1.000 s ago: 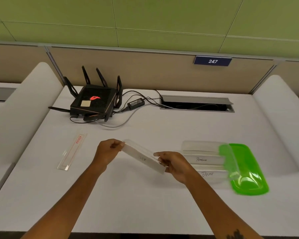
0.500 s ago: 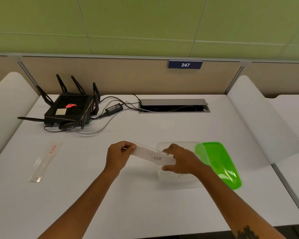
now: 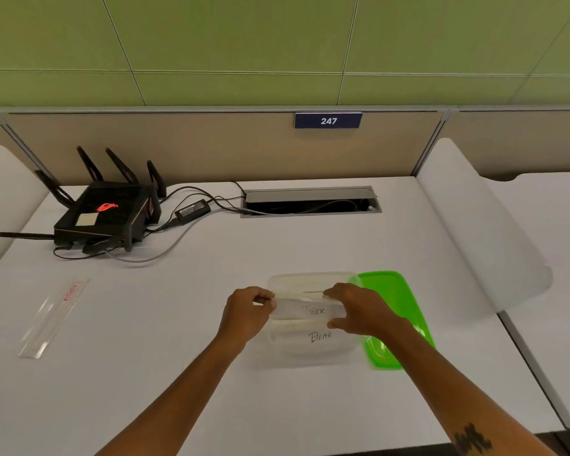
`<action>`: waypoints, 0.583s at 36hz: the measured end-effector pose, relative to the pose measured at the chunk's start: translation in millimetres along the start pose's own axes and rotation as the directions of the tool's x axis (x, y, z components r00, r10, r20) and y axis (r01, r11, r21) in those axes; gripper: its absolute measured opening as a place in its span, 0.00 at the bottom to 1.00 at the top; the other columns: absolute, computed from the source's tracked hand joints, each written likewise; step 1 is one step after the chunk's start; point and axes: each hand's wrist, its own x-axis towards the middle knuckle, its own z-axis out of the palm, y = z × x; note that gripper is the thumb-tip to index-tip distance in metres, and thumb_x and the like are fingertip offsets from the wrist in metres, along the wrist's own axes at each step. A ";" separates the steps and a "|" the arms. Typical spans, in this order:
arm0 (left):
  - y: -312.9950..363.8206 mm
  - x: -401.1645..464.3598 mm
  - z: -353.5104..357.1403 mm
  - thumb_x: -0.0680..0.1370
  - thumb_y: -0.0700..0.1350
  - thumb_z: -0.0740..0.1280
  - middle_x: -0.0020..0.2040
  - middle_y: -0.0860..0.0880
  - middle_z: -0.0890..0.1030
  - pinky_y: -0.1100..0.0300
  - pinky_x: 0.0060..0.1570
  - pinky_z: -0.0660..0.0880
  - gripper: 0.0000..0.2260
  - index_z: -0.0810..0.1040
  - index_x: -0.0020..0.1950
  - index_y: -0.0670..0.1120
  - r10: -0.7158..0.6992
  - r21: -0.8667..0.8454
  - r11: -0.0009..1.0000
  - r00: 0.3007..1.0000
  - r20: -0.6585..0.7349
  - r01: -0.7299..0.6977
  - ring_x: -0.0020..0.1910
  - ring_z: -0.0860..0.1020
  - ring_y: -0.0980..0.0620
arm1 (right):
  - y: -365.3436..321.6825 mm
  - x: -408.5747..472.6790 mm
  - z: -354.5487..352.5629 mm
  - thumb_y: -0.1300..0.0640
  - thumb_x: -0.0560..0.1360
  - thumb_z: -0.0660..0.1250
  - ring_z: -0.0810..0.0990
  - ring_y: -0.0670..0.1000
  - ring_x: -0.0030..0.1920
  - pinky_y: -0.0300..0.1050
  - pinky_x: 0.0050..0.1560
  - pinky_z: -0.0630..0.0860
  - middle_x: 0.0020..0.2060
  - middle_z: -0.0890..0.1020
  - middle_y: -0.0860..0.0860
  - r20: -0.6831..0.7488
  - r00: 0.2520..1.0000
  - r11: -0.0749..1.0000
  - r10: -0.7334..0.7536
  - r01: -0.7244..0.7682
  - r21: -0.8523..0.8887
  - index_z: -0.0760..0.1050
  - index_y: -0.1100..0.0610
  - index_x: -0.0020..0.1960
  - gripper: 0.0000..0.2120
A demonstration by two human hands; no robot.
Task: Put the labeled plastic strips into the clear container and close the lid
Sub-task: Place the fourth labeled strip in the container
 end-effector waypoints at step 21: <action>17.3 -5.9 50.5 0.73 0.39 0.66 0.44 0.49 0.78 0.64 0.35 0.70 0.06 0.78 0.49 0.43 -0.348 0.271 0.916 0.923 0.166 0.297 0.42 0.76 0.53 | 13.8 13.3 23.2 0.46 0.66 0.73 0.82 0.55 0.47 0.43 0.37 0.67 0.47 0.79 0.48 0.174 0.968 0.964 -0.183 0.211 -0.162 0.80 0.52 0.50 0.16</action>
